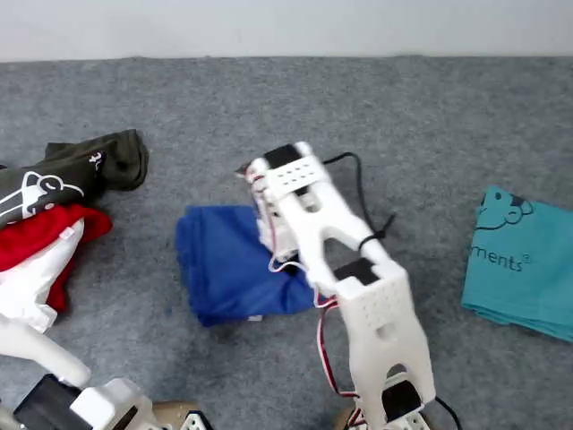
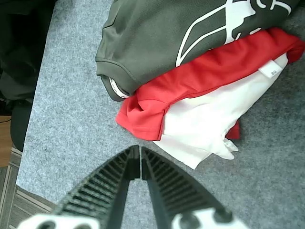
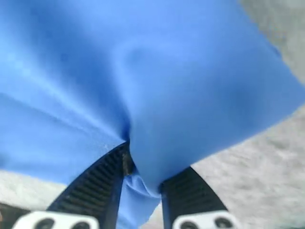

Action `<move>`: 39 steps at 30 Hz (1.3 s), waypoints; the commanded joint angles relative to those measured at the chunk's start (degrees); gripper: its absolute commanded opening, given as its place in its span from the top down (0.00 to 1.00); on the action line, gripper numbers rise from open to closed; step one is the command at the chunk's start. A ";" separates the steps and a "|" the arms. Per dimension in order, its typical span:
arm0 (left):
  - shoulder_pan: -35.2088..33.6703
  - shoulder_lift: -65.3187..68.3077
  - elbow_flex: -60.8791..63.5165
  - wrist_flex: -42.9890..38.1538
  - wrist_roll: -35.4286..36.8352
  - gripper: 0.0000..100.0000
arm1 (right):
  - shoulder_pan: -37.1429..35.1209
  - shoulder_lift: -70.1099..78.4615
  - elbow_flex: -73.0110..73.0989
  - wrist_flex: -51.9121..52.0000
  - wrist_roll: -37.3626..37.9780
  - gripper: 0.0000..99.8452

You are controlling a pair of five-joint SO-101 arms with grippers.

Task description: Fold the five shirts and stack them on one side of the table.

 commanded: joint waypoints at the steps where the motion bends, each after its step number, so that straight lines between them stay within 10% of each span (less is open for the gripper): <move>1: 0.00 -2.55 -0.31 0.18 0.35 0.98 | 6.81 -8.40 4.13 2.51 13.80 0.99; 10: 0.00 -2.73 -0.31 0.26 0.26 0.98 | 26.15 -8.66 4.31 -1.19 59.52 0.99; 15: 0.00 -2.64 -0.31 0.26 0.26 0.98 | 25.89 -8.57 0.44 -9.36 65.93 0.99; 29: -0.09 -2.37 -0.31 0.44 0.26 0.98 | 19.30 -6.90 -2.02 -26.24 65.14 0.94; 39: 0.00 -2.20 -0.22 0.26 0.26 0.98 | 17.27 -10.95 -10.90 -14.37 23.74 0.75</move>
